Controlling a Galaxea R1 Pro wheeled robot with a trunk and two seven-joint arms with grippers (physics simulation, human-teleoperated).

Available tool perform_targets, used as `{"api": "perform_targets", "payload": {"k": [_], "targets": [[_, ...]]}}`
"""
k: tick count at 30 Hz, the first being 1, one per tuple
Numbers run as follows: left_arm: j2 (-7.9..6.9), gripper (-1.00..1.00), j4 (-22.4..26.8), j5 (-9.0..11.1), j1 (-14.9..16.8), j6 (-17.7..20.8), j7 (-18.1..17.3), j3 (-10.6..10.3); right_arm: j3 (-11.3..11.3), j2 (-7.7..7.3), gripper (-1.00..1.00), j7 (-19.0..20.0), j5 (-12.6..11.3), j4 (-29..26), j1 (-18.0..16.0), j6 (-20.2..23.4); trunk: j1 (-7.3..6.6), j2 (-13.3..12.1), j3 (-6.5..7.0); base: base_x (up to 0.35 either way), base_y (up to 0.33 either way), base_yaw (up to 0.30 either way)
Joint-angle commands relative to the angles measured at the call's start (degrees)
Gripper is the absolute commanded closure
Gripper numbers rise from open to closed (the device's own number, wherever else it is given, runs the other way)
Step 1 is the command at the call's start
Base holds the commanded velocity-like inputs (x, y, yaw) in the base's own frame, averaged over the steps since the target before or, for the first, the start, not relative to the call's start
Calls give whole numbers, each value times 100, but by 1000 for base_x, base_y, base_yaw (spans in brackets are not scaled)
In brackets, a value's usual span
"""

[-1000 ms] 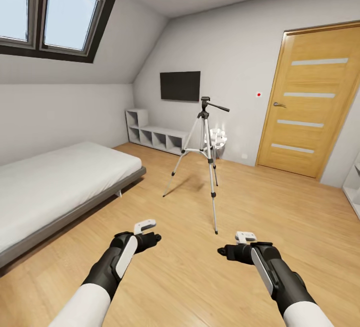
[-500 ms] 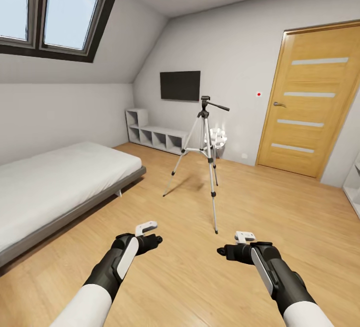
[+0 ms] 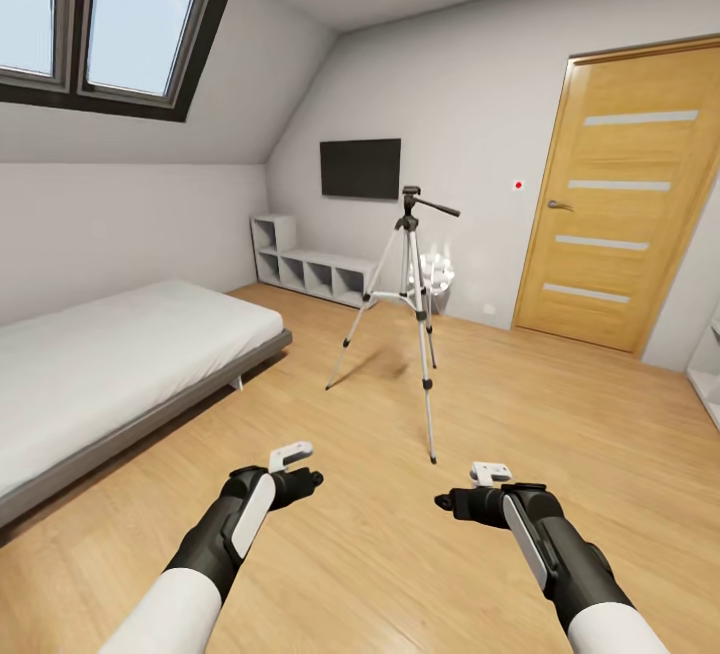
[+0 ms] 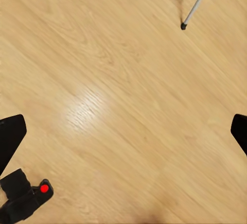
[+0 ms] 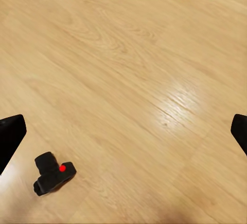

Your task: Attach the digital camera to the camera tripod in the bedroom.

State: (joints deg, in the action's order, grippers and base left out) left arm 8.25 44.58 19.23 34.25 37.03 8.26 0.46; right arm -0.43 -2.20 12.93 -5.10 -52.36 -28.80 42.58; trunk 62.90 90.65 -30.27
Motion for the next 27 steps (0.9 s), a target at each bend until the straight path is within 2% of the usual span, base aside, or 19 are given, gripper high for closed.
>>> {"api": "perform_targets", "payload": {"k": [1,9,14,16,21,24,27], "targets": [[-3,-100,-8,82,3,19,39,9,-7,-7,-100,-7,-52,-8,-3,31,22,45,-25,0,0,0],[-43,-100,-243,302,3,-16,-31,20,-9,-36,-100,-3,-56,-10,-3,31,198,366,-168,0,0,0],[-146,-100,-271,422,3,-7,-50,24,-10,-55,-100,22,-56,-16,-3,31,308,566,-258,0,0,0],[-253,-100,-269,459,3,-2,-59,19,-4,-54,-100,65,-58,-19,-3,31,352,647,-294,0,0,0],[-295,-100,-267,495,3,22,-70,20,-2,-65,-100,159,-61,-20,-3,31,462,847,-384,0,0,0],[-309,-100,-260,569,3,41,-76,22,-2,-78,-100,346,-65,-22,-3,34,528,968,-438,0,0,0],[-339,-100,-243,784,3,65,-97,34,-6,-100,-100,877,-66,-25,-3,70,593,1088,-492,0,0,0]]}}
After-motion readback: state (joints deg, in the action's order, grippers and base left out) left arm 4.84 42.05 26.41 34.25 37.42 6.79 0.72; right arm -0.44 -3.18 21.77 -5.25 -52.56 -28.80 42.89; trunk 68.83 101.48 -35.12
